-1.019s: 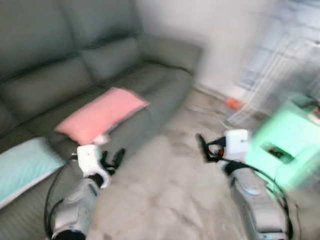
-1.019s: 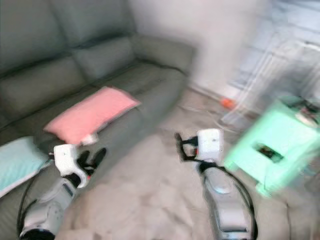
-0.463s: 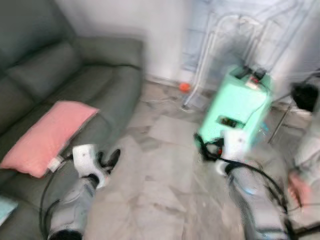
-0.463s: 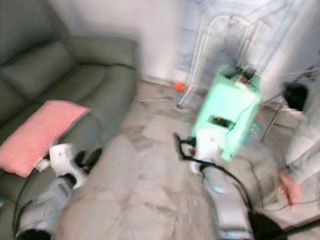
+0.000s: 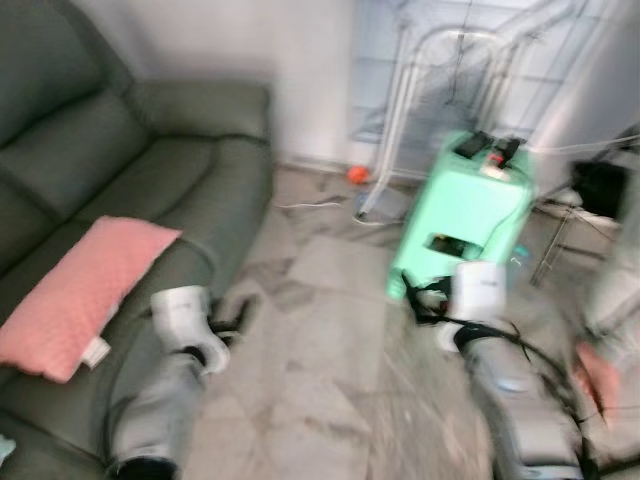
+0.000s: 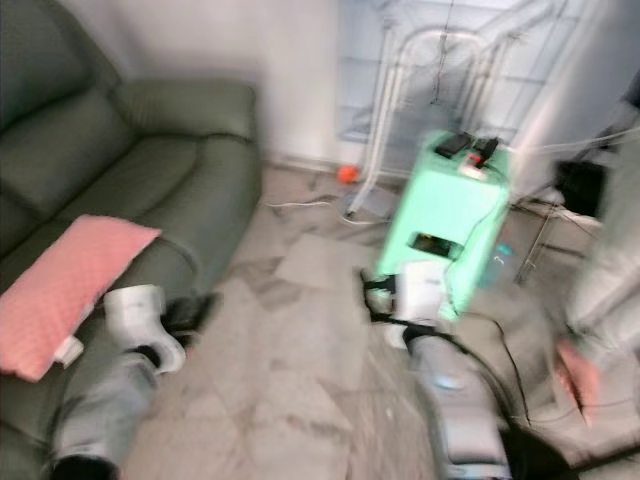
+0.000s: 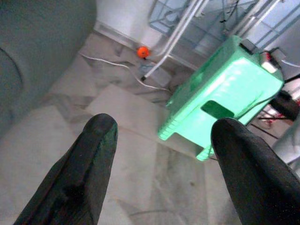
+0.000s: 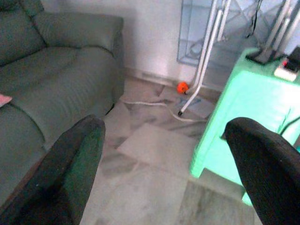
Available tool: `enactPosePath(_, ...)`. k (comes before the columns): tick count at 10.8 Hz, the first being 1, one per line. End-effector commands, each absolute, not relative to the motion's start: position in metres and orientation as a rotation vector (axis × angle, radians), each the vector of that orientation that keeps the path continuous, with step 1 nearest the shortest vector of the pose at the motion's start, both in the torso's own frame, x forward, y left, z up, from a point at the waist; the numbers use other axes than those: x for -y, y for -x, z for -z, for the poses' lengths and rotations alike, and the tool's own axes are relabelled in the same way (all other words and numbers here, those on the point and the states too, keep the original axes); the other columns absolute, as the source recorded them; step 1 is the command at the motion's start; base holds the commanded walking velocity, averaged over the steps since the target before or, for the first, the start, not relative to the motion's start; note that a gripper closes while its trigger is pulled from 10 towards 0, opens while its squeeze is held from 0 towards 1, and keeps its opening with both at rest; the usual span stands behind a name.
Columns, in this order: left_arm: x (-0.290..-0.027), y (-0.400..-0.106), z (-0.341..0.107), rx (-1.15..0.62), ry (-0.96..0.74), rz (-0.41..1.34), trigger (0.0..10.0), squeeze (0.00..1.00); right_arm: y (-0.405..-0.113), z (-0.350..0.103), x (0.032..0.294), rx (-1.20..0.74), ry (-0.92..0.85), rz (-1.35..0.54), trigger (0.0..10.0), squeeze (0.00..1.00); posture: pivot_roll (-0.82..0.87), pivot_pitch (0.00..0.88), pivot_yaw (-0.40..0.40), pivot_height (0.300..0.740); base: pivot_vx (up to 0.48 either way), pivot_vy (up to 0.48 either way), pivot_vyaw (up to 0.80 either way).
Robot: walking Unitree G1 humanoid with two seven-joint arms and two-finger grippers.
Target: Move the pillow to the sofa
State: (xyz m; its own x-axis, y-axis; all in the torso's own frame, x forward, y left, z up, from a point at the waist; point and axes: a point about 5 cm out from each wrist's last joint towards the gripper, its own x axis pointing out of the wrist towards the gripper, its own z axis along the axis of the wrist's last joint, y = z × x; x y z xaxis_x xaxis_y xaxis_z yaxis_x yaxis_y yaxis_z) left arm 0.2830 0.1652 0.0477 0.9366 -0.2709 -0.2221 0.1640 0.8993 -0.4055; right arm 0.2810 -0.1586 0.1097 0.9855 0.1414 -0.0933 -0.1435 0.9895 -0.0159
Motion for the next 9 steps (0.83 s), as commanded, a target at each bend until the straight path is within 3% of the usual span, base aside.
enactPosePath(1,-0.1782,-0.2819,-0.0492,-0.274,0.378,0.196,10.0,0.00,-0.2828,-0.1138,0.1509,-0.073,0.014,-0.162,10.0,0.00,-0.21,0.067,-0.010,0.740,0.480,0.000,0.00)
enactPosePath(9,-0.1786,-0.2832,-0.0507,-0.273,0.379,0.206,10.0,0.00,-0.2845,-0.1137,0.1486,-0.069,0.013,-0.165,10.0,0.00,-0.20,0.057,-0.003,0.740,0.480,0.000,0.00)
